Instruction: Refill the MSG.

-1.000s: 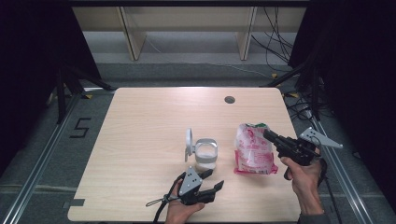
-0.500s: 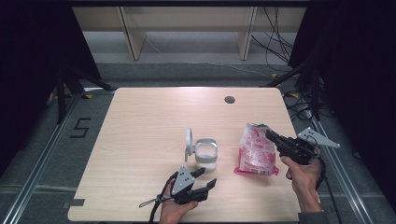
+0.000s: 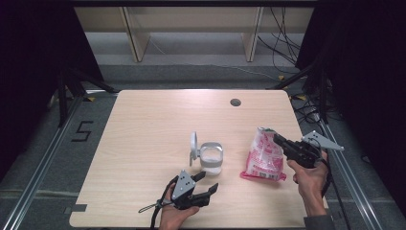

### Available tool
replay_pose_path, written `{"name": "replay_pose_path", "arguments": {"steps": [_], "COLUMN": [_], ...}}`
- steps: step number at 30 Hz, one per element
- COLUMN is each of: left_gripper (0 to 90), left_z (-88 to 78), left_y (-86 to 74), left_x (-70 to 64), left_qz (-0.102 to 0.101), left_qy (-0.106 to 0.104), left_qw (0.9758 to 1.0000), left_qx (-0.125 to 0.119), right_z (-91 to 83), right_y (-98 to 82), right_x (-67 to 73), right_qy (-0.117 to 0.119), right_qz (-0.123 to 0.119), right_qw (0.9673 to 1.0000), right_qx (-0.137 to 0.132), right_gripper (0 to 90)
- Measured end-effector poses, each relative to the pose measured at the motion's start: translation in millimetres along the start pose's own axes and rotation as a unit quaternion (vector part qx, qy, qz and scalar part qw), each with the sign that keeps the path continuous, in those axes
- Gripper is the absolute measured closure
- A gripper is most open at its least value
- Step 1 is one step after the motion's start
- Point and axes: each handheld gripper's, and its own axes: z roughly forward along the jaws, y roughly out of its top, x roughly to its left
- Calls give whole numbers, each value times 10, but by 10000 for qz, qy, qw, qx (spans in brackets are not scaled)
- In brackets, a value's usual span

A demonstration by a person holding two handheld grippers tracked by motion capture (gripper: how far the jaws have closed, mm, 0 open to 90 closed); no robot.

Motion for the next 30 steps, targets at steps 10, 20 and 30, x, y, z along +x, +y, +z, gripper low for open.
{"name": "replay_pose_path", "arguments": {"steps": [10, 20, 30], "left_gripper": [369, 356, 340], "left_z": [-60, -102, -112], "left_y": [5, 0, -1], "left_x": [30, 59, 90], "left_qz": [-177, -165, -215], "left_qy": [83, 163, 147], "left_qw": [9998, 9997, 9997], "left_qx": [-27, 76, 49], "right_z": [96, 129, 168], "right_y": [-100, -133, -166], "right_x": [-76, -82, -151], "right_qy": [-154, -167, -305], "right_qz": [-190, 50, 164], "right_qw": [9997, 9996, 9992], "right_qx": [96, 222, 221], "right_gripper": [900, 900, 900]}}
